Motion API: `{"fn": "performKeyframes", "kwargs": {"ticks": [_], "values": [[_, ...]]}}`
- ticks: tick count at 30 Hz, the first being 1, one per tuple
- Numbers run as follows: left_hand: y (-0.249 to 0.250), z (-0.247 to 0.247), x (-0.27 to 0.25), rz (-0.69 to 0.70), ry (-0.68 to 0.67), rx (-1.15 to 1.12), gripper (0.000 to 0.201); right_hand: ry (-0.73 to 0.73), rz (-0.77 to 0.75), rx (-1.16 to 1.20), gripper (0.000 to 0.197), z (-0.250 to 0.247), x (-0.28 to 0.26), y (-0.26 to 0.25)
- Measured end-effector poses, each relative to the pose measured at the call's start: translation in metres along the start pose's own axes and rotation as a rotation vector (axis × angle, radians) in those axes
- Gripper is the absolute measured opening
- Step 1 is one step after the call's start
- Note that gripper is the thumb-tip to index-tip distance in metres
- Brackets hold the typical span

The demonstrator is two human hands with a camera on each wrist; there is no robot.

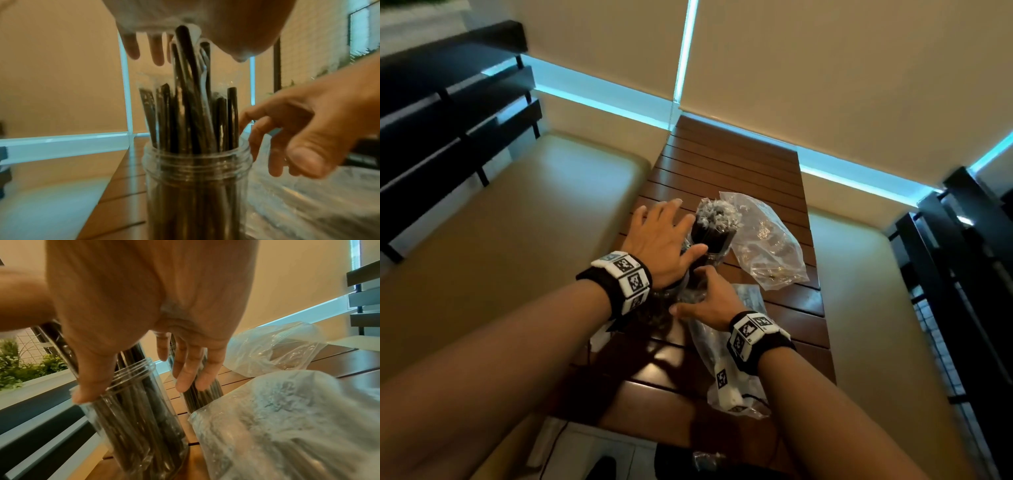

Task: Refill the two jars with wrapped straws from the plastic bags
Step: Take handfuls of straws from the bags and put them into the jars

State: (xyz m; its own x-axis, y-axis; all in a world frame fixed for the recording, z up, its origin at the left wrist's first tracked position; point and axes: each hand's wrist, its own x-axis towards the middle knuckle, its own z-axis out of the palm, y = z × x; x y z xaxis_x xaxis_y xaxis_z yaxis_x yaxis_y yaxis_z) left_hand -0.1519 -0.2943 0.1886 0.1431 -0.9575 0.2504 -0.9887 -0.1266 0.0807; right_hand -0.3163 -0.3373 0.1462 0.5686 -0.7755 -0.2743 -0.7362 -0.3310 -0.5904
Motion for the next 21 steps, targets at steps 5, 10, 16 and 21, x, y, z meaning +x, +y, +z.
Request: {"fn": "performKeyframes", "kwargs": {"ticks": [5,10,16,21], "values": [[0.005,0.024,-0.006,-0.039,-0.142,-0.080,0.061,-0.038,0.030,-0.095,0.072,-0.011,-0.018,0.020],[0.006,0.015,0.004,-0.013,-0.080,-0.047,0.082,0.004,0.097,-0.079,0.048,-0.020,-0.033,0.044],[0.007,0.032,-0.012,0.045,-0.096,0.051,0.070,-0.022,0.077,-0.151,0.028,-0.028,-0.048,0.052],[0.018,0.014,-0.009,0.023,-0.127,0.043,0.088,-0.301,-0.007,-0.569,0.109,-0.037,-0.065,0.049]]}}
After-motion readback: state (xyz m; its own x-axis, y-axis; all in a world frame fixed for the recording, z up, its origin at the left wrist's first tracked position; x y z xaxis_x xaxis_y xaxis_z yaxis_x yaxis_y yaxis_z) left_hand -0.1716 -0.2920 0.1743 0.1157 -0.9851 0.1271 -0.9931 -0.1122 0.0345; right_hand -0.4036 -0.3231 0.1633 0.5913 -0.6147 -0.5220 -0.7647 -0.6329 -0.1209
